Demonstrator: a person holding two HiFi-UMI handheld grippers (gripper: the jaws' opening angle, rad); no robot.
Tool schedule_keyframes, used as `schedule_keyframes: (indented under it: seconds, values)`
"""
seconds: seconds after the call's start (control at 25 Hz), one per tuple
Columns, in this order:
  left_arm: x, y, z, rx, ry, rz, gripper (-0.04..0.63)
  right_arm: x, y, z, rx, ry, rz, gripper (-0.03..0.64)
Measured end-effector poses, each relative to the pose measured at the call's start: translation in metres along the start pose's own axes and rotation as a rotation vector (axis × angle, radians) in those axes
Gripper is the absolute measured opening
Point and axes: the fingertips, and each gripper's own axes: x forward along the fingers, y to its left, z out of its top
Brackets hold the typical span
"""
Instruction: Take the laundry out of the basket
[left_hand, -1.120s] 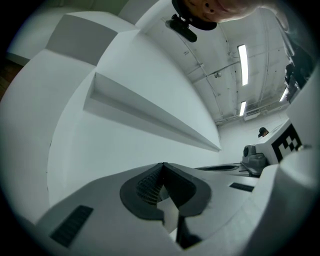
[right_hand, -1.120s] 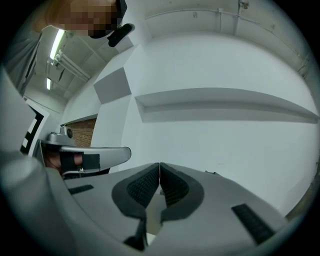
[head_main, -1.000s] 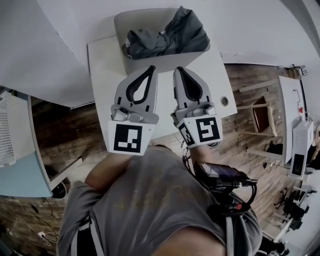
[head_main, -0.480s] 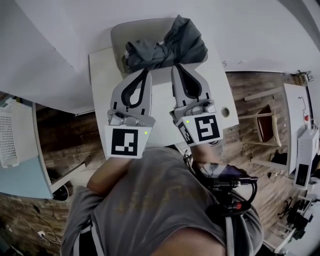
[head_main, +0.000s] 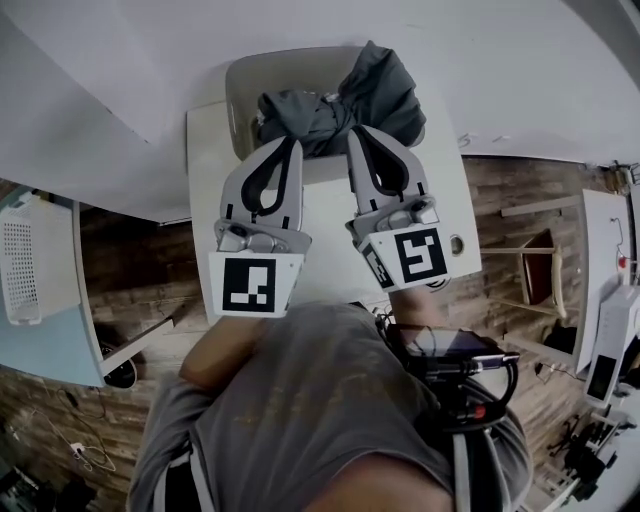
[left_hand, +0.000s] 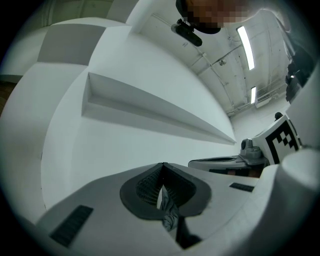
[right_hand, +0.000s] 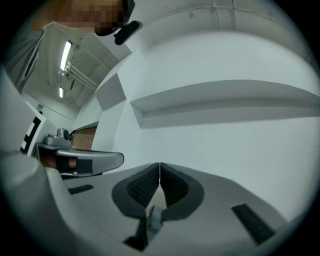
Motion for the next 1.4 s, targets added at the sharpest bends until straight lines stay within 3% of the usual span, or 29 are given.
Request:
schedule_keyframes:
  seconds: [0.68,0.92,1.08,1.4]
  values:
    - [0.085,0.053,-0.023,-0.017,0.054,0.094,0.008,0.097,-0.046,-0.037,0.010,0.082,0.127,0.009]
    - [0.108,0.073,-0.030,-0.016,0.072,0.107,0.008,0.129,-0.050,-0.061,-0.009,0.155,0.204,0.009]
    - [0.118,0.084,-0.034,-0.015,0.071,0.107,0.008,0.145,-0.050,-0.073,0.045,0.176,0.270,0.009]
    - [0.128,0.105,-0.042,-0.035,0.069,0.114,0.008,0.167,-0.041,-0.107,-0.050,0.292,0.381,0.012]
